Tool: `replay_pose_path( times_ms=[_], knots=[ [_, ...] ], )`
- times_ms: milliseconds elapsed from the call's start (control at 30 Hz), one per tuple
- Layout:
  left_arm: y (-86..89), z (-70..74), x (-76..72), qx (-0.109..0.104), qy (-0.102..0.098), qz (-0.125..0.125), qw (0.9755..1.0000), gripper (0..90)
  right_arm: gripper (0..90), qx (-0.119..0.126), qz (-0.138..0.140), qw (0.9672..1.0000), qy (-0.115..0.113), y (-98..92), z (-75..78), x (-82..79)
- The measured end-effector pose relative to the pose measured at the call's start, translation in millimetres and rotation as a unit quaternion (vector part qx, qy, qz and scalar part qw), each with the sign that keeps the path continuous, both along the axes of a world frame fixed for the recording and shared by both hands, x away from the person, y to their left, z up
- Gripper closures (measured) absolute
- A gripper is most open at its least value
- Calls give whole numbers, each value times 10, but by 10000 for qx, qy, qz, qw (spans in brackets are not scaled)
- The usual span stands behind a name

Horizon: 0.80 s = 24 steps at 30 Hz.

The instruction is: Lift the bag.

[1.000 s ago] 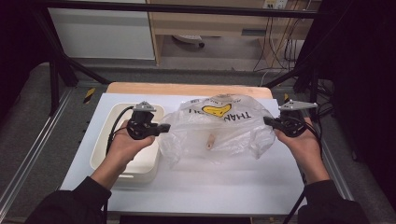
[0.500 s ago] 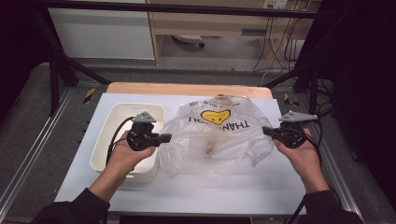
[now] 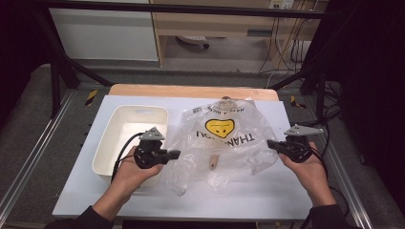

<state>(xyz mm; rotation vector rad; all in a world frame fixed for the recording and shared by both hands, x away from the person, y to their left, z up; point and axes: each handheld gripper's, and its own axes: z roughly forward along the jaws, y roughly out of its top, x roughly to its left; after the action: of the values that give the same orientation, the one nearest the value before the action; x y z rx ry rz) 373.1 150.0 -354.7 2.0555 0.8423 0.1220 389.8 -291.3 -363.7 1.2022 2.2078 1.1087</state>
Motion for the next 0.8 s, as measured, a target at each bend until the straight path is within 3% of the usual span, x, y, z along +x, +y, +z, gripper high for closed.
replay_pose_path(
  times_ms=[467, 800],
  knots=[
    [-98, -176, -213, -152, 177, -181, 9996, 900, 900, 60, -71, 9999, 118, -72, -207, -191],
    [-217, -391, -384, -25, 256, -334, 9991, 900, 893, 10, -84, 9998, 204, -98, -341, -287]
  ],
)
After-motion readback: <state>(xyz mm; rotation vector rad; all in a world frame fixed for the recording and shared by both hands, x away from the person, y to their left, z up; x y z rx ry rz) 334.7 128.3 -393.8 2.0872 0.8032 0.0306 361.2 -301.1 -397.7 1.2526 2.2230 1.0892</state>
